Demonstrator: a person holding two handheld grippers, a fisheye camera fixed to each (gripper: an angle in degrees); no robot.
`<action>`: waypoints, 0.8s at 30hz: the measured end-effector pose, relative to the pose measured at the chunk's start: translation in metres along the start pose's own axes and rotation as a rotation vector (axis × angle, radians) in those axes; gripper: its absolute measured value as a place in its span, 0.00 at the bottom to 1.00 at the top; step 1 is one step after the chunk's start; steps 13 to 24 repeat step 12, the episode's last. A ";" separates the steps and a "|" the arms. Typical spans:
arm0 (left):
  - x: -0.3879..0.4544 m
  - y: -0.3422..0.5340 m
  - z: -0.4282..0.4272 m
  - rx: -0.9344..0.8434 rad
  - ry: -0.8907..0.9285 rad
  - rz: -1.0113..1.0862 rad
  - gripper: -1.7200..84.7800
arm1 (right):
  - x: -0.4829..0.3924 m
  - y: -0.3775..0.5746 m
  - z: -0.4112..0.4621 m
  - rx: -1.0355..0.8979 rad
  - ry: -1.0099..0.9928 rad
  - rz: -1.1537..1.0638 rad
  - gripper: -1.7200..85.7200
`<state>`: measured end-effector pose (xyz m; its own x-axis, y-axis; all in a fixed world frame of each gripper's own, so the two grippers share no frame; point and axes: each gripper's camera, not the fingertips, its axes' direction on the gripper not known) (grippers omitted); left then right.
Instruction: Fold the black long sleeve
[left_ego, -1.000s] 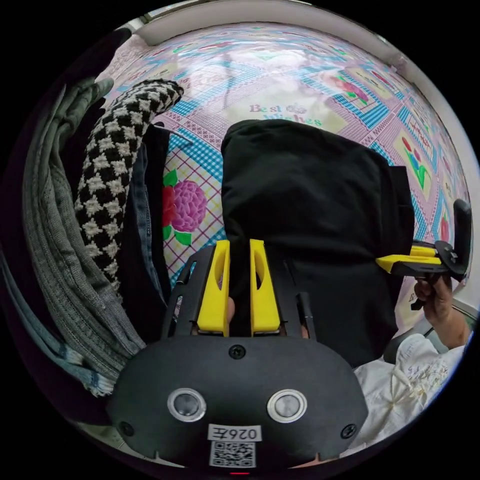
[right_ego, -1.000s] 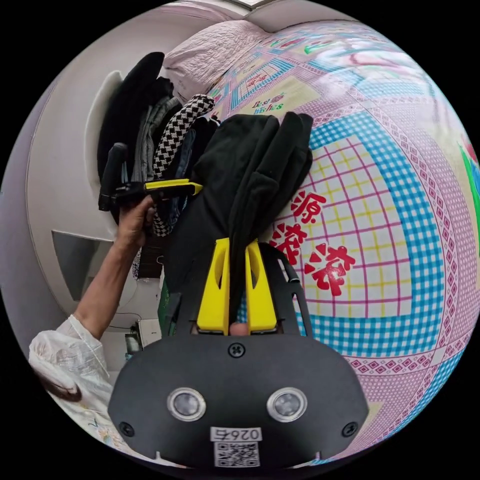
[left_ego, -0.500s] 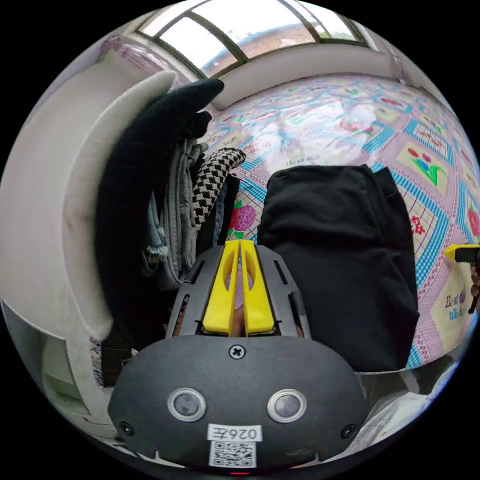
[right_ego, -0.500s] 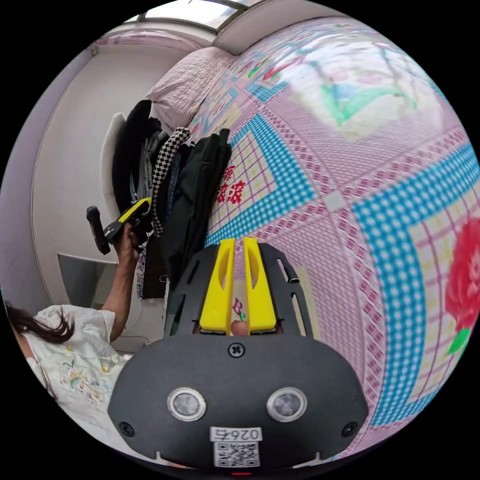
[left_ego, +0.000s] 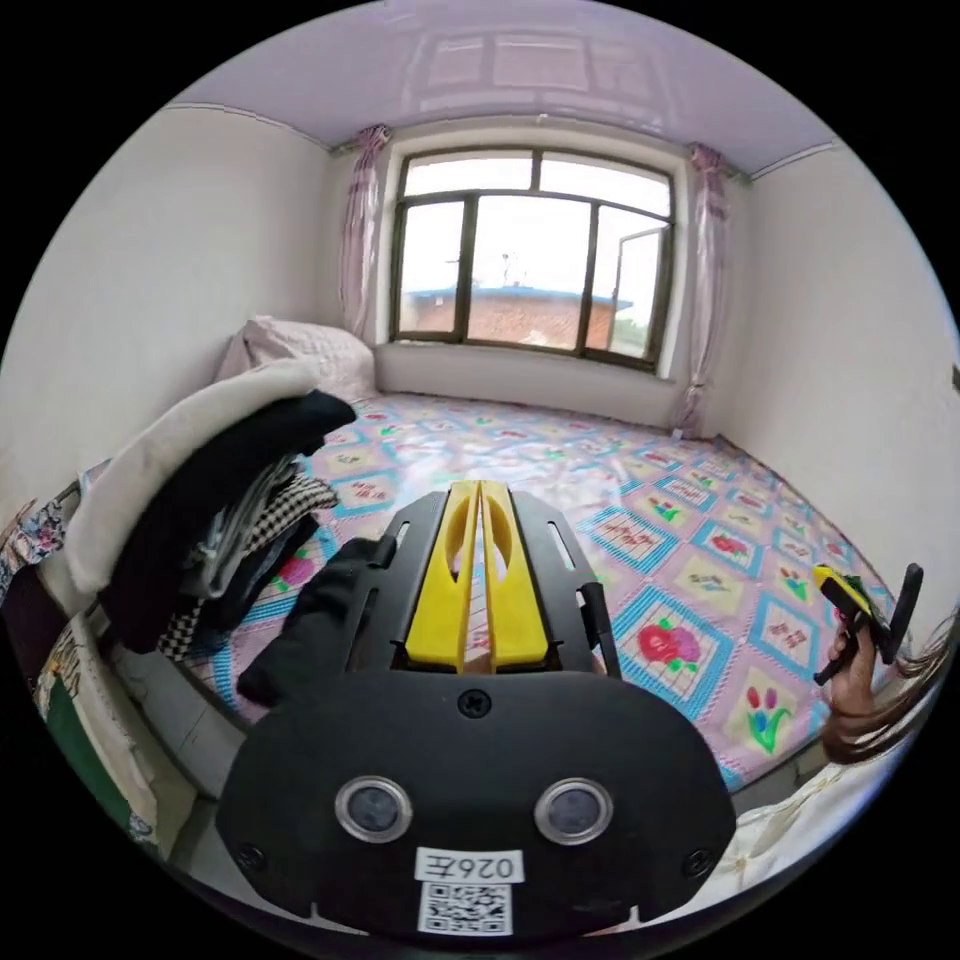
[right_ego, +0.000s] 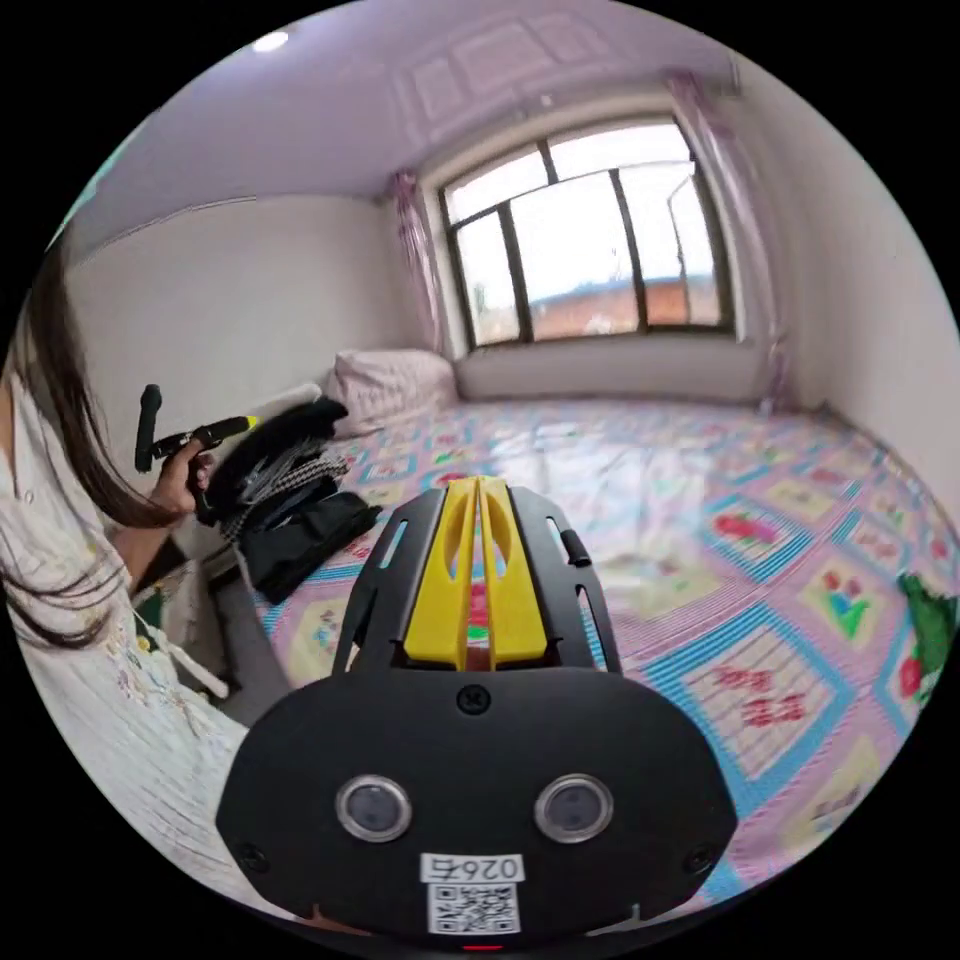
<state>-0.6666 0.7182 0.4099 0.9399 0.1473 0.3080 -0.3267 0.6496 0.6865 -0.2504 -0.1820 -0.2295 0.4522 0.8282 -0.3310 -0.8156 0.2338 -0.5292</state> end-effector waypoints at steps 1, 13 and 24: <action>0.024 0.001 -0.001 0.022 0.097 0.011 0.01 | 0.004 -0.004 -0.046 0.066 0.066 -0.088 0.03; 0.185 0.015 0.030 0.148 0.527 0.150 0.01 | 0.091 -0.040 -0.290 0.079 0.088 -0.021 0.01; 0.185 0.015 0.030 0.148 0.527 0.150 0.01 | 0.091 -0.040 -0.290 0.079 0.088 -0.021 0.01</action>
